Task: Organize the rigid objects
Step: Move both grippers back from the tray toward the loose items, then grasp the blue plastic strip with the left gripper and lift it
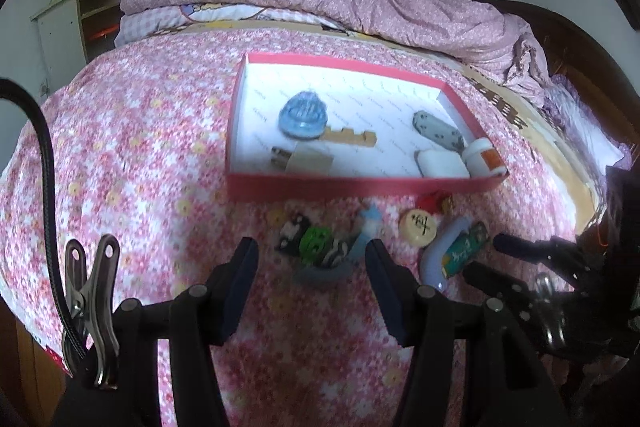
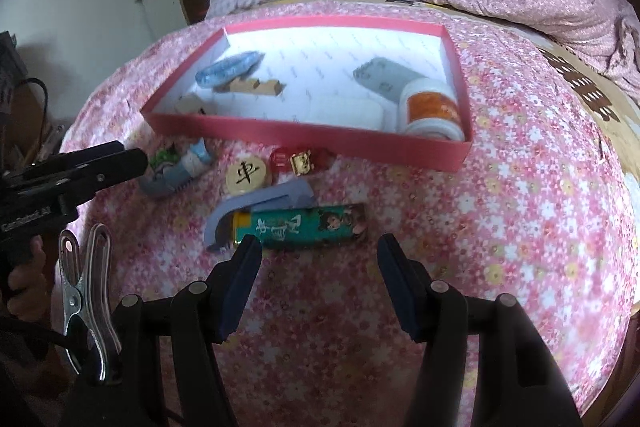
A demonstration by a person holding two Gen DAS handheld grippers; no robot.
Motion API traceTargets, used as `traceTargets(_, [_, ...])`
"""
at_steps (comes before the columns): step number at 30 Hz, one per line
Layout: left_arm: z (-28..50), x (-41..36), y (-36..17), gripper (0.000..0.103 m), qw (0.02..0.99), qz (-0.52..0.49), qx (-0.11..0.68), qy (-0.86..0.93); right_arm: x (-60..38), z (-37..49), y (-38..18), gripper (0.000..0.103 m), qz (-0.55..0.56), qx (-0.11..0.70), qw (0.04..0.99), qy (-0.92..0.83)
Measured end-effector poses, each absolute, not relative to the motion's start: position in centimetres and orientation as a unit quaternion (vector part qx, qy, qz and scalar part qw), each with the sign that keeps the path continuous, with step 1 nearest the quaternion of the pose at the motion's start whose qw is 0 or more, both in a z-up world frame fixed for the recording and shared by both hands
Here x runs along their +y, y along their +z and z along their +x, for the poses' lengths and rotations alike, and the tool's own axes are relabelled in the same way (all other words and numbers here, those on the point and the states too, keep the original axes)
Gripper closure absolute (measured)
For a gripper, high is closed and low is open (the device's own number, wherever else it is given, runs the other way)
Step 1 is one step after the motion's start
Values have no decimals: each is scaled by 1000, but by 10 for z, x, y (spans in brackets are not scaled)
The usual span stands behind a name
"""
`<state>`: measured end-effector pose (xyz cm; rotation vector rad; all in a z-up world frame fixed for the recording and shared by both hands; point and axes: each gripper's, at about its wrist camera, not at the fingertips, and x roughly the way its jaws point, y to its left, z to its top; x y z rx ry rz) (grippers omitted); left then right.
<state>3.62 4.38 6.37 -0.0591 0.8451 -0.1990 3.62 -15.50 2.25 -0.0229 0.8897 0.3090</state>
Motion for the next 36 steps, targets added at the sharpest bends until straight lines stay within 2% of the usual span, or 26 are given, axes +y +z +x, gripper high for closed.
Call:
traceTargets(2, [33, 46, 60, 44, 904, -34, 416, -96, -150, 37, 19, 41, -19, 433, 889, 145])
traceTargets(5, [29, 47, 56, 44, 900, -37, 422, -103, -142, 36, 17, 33, -39, 426, 892, 146])
traceTargets(12, [26, 40, 44, 44, 895, -16, 431, -111, -135, 41, 16, 26, -34, 420, 894, 150])
traceTargets(20, [38, 50, 34, 44, 897, -33, 433, -86, -130, 48, 15, 25, -35, 405, 904, 134])
traceTargets(22, [38, 50, 35, 44, 900, -24, 428, -74, -132, 48, 15, 27, -32, 403, 905, 131])
traceTargets(24, [39, 52, 35, 44, 905, -10, 422, -55, -135, 47, 16, 36, -30, 402, 906, 125])
traceTargets(27, [44, 59, 34, 44, 906, -12, 422, -38, -142, 46, 17, 43, -22, 405, 906, 122])
traceTargets(36, [47, 75, 37, 44, 902, -51, 426, -56, -157, 37, 16, 44, -21, 411, 905, 112])
